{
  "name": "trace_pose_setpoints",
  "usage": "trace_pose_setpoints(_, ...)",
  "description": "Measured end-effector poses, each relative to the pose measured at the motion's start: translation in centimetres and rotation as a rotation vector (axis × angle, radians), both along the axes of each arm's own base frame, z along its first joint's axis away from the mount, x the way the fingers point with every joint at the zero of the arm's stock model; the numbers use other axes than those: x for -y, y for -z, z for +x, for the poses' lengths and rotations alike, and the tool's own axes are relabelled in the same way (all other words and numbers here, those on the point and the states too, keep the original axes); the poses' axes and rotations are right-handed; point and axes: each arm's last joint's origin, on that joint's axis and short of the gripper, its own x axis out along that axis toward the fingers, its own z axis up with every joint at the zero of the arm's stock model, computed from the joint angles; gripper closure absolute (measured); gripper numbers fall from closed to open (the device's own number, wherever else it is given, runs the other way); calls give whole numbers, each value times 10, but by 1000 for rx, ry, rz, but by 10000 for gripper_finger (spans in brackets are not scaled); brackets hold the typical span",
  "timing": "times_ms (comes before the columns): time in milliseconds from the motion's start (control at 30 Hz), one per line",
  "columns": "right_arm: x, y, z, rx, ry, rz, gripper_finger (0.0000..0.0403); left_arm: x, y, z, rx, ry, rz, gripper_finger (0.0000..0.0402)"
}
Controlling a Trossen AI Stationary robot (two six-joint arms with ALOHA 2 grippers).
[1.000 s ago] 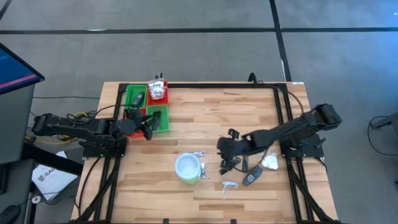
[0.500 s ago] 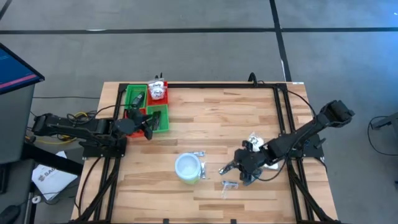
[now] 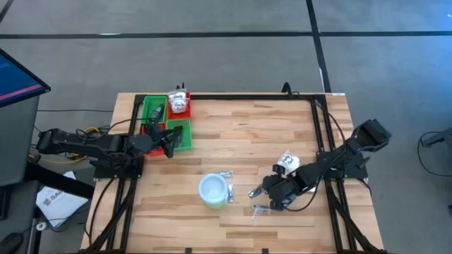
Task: Pick & Place Travel size toiletries
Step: Put the black comb into the bottom green bin
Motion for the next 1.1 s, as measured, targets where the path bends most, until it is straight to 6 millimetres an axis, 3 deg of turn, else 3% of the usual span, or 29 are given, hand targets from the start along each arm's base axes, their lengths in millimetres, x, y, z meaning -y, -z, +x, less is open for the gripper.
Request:
trace_pose_setpoints(267, -1, 19, 5, -61, 4, -43, 275, 0, 0, 0, 5, 1, 1, 289)
trace_pose_setpoints(467, 0, 10, 6, -48, -9, -58, 275, 0, -1, 0, 1, 3, 6, 289)
trace_pose_setpoints(1100, 26, 13, 17, -66, 29, -118, 280, 0, -1, 1, -6, 11, 20, 289)
